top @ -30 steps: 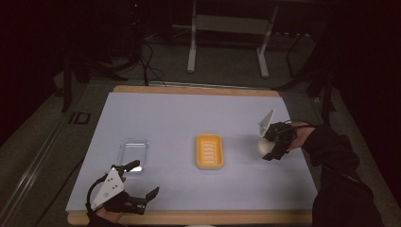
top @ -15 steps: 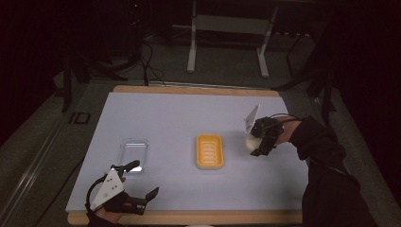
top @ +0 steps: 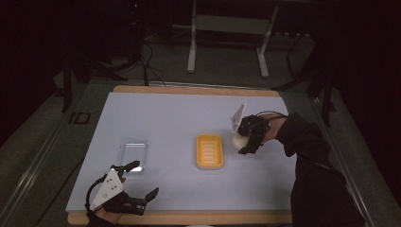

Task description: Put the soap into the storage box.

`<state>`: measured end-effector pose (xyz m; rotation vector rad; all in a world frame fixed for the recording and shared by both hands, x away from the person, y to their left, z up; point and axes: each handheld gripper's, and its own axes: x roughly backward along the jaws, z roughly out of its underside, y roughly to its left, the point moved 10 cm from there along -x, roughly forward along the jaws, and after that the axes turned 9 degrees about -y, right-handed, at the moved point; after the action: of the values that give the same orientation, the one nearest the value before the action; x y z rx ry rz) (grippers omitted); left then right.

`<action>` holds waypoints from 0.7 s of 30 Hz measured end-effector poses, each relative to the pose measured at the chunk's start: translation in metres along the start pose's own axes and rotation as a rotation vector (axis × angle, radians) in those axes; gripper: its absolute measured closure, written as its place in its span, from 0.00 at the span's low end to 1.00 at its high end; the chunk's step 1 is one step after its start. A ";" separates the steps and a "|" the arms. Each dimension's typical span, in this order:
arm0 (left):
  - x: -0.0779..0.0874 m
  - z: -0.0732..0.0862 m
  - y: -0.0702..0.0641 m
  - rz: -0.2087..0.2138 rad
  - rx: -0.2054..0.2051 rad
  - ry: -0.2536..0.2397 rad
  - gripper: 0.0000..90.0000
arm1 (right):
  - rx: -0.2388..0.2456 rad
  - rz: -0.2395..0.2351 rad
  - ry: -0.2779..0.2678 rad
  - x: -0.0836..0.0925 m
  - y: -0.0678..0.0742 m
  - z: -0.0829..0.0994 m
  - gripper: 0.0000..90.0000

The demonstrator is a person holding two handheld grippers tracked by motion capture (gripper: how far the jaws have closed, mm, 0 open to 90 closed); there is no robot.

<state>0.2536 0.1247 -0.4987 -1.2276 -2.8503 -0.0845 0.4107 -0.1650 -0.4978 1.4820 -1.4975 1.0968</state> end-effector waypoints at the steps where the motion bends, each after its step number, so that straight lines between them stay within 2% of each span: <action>1: 0.000 0.000 0.000 0.000 -0.001 0.000 0.00 | 0.004 -0.001 -0.003 -0.001 0.000 -0.003 0.28; 7: 0.000 0.000 0.000 0.002 0.000 0.001 0.00 | 0.025 -0.003 -0.024 -0.007 -0.001 -0.016 0.28; 13: 0.000 0.000 -0.001 0.007 -0.002 0.000 0.00 | 0.027 -0.001 -0.015 -0.017 -0.004 -0.024 0.28; 21: 0.000 0.000 -0.001 0.009 0.001 -0.001 0.00 | 0.030 -0.016 -0.044 -0.030 -0.005 -0.038 0.28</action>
<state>0.2528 0.1243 -0.4983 -1.2409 -2.8452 -0.0823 0.4147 -0.1187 -0.5120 1.5457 -1.5030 1.0883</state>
